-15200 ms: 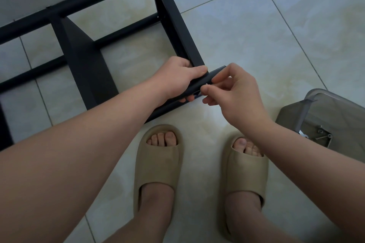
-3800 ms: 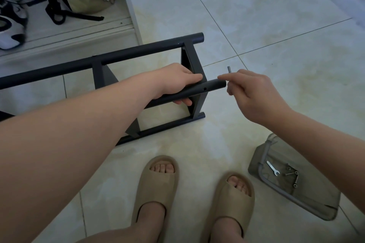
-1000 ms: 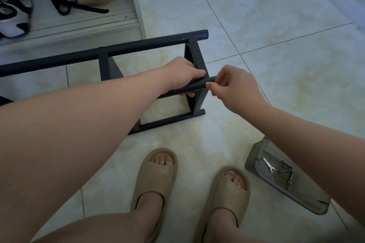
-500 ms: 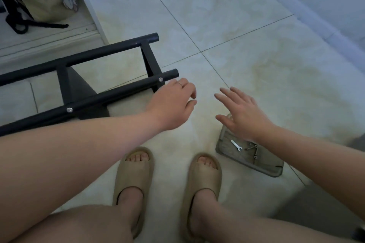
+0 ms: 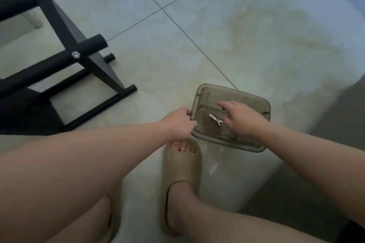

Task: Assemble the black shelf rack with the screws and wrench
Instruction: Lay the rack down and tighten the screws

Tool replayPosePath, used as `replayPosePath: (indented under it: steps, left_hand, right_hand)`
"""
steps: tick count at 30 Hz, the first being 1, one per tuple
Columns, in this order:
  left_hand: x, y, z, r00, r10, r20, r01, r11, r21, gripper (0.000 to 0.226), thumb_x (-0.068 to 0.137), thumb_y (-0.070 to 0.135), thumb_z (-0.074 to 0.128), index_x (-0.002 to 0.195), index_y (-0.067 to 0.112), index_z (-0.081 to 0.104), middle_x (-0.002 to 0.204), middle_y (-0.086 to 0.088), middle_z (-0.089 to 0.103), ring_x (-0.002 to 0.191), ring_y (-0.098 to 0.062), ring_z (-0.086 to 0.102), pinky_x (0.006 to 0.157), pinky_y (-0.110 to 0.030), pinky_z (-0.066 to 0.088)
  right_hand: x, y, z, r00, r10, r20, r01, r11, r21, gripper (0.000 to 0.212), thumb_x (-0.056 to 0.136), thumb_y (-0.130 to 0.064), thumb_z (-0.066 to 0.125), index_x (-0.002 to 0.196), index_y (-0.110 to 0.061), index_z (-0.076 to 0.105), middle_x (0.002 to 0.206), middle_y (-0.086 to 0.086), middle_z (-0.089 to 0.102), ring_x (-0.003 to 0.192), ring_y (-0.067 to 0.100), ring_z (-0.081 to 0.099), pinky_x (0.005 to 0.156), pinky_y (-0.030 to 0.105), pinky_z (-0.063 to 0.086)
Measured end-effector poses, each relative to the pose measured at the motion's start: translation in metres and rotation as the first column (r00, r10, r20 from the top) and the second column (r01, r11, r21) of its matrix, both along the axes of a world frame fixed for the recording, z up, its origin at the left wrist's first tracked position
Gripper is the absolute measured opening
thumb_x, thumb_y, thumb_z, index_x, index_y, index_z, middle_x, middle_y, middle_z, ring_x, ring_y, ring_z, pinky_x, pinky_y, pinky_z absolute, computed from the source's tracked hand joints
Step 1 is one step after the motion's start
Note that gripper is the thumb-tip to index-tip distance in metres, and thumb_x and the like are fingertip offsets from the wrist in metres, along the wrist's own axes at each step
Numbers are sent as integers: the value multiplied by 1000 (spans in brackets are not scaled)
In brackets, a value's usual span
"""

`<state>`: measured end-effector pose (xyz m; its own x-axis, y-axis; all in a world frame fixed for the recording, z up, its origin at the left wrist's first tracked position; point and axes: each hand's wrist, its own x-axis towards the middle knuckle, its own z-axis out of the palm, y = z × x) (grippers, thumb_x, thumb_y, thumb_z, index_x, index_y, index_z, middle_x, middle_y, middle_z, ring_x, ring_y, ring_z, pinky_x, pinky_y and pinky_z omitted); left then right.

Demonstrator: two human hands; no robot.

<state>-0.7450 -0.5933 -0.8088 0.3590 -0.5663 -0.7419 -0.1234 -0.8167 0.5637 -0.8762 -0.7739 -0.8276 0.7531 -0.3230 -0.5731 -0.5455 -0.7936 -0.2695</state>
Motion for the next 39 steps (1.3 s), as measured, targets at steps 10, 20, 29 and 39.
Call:
replayPosePath:
  steps: [10,20,29,39]
  left_hand:
    - [0,10,-22,917,262,-302,-287,957,-41,18,99,10,57,117,11,59,92,-14,72,64,-19,62,68,-38,45]
    - [0,14,-25,903,274,-332,-305,951,-44,25,100,9,55,125,10,59,106,-20,73,65,-18,60,59,-26,43]
    - [13,15,-4,942,284,-178,-290,957,-8,23,102,21,53,122,14,60,107,-7,67,75,-17,61,53,-19,45]
    - [71,53,117,748,510,-425,-592,803,-77,36,104,37,47,107,9,69,104,-9,75,84,-20,74,71,-30,57]
  right_hand:
    - [20,27,-58,983,185,1,-184,977,111,41,96,-25,62,137,-24,58,132,4,61,122,29,57,95,41,49]
    - [32,38,-83,981,192,13,-192,981,23,34,96,-27,58,128,-14,58,127,10,56,115,36,59,85,45,53]
    - [24,40,-22,981,89,174,-91,996,3,19,88,-24,63,102,-10,61,105,7,60,97,33,61,77,42,51]
    - [86,67,170,805,140,576,-123,990,-69,12,86,-7,67,97,-13,66,84,-9,49,70,9,49,73,39,49]
